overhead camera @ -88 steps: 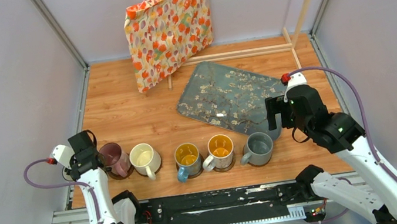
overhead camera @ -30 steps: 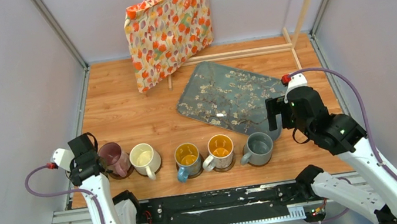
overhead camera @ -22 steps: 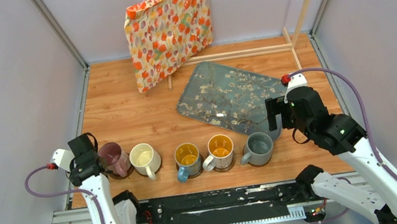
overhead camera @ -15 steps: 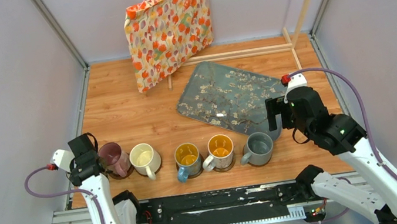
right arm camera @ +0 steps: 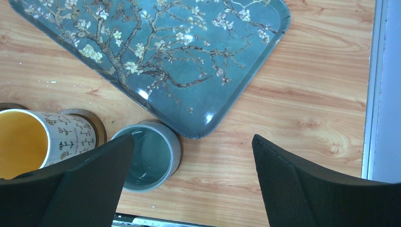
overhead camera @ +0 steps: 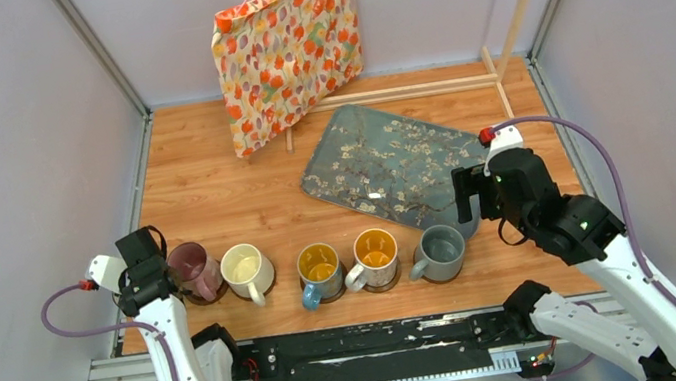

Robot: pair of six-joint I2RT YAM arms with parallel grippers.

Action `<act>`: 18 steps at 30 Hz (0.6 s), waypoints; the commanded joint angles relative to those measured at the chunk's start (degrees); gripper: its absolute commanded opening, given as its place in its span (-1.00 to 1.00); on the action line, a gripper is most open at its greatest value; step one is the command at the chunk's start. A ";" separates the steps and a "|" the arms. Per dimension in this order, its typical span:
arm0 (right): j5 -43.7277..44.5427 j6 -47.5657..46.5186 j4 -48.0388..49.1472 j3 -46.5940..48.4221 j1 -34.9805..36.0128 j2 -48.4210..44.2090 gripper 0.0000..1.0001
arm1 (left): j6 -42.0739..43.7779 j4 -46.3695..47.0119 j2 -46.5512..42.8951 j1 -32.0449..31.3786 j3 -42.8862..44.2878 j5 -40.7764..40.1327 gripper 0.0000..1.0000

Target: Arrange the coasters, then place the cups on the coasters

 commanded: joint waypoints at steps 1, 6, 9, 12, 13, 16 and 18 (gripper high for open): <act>1.63 -0.76 -0.39 -0.33 1.25 -0.71 1.00 | -0.91 -0.89 0.09 0.09 1.89 -2.72 -0.95; 1.98 -0.79 -0.53 -0.30 1.44 -0.75 1.00 | -1.00 -1.00 0.09 0.06 2.00 -2.94 -0.78; 2.08 -0.81 -0.57 -0.27 1.46 -0.82 1.00 | -0.91 -0.98 0.15 0.08 2.08 -3.02 -0.71; 2.14 -0.82 -0.57 -0.28 1.55 -0.83 1.00 | -0.83 -0.98 0.14 0.09 2.17 -3.01 -0.64; 2.14 -0.77 -0.57 -0.26 1.58 -0.83 1.00 | -0.84 -1.03 0.14 0.12 2.24 -2.97 -0.60; 2.18 -0.86 -0.62 -0.25 1.59 -0.83 1.00 | -0.90 -1.19 0.02 0.05 2.55 -3.00 -0.54; 2.18 -0.91 -0.61 -0.17 1.65 -0.84 1.00 | -0.91 -1.40 -0.10 0.08 2.92 -3.01 -0.51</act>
